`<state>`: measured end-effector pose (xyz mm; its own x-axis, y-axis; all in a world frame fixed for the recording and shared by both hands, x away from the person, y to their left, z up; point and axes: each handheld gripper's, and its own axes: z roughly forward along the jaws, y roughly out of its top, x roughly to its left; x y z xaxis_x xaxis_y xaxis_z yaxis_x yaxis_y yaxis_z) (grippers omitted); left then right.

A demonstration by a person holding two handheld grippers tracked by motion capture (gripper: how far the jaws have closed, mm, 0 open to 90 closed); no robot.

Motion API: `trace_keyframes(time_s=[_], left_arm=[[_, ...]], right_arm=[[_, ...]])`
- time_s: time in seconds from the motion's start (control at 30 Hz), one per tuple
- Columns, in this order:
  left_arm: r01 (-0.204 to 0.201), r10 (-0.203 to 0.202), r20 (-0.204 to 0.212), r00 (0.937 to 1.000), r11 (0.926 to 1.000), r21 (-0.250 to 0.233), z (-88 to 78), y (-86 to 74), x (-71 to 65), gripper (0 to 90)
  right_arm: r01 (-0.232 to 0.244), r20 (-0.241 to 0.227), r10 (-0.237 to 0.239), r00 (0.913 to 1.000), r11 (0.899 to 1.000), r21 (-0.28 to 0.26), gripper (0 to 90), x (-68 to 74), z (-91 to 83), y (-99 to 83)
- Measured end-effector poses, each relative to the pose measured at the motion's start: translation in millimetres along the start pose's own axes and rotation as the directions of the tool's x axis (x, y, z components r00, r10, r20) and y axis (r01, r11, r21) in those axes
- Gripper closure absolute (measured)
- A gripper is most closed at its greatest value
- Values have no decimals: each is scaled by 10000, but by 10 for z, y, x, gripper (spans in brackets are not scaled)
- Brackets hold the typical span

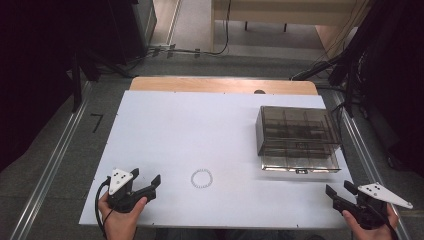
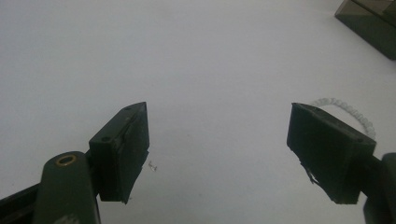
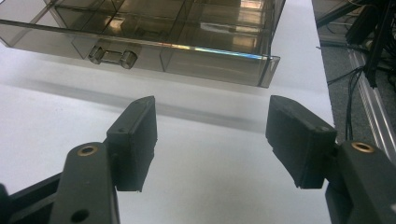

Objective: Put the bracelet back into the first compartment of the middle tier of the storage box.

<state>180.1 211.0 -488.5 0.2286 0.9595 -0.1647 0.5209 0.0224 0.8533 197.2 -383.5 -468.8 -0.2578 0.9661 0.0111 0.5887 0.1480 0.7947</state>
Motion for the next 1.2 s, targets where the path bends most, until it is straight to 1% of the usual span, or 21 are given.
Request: trace_keyframes(time_s=[0.67,0.8,0.93,1.03,1.1,1.2], left_arm=[[-101,99,181,9998,9999,67,23,0,-26,217],[-74,71,320,9995,9999,91,34,1,-53,218],[-147,142,439,9989,9998,121,45,8,-92,218],[-177,171,454,9988,9998,133,58,7,-109,218],[-282,271,547,9981,9994,199,76,9,-137,219],[-355,341,575,9978,9991,234,89,16,-158,220]], right_arm=[[-53,14,53,10000,10000,-30,317,3,-2,-5],[-53,4,53,10000,10000,-23,317,3,-2,-5],[-44,-2,44,10000,10000,-22,317,9,-2,-5],[-40,5,40,10000,10000,5,317,12,-1,-6],[-23,13,23,10000,10000,4,317,12,-1,-5],[-21,-1,21,10000,10000,19,317,12,1,-5]])
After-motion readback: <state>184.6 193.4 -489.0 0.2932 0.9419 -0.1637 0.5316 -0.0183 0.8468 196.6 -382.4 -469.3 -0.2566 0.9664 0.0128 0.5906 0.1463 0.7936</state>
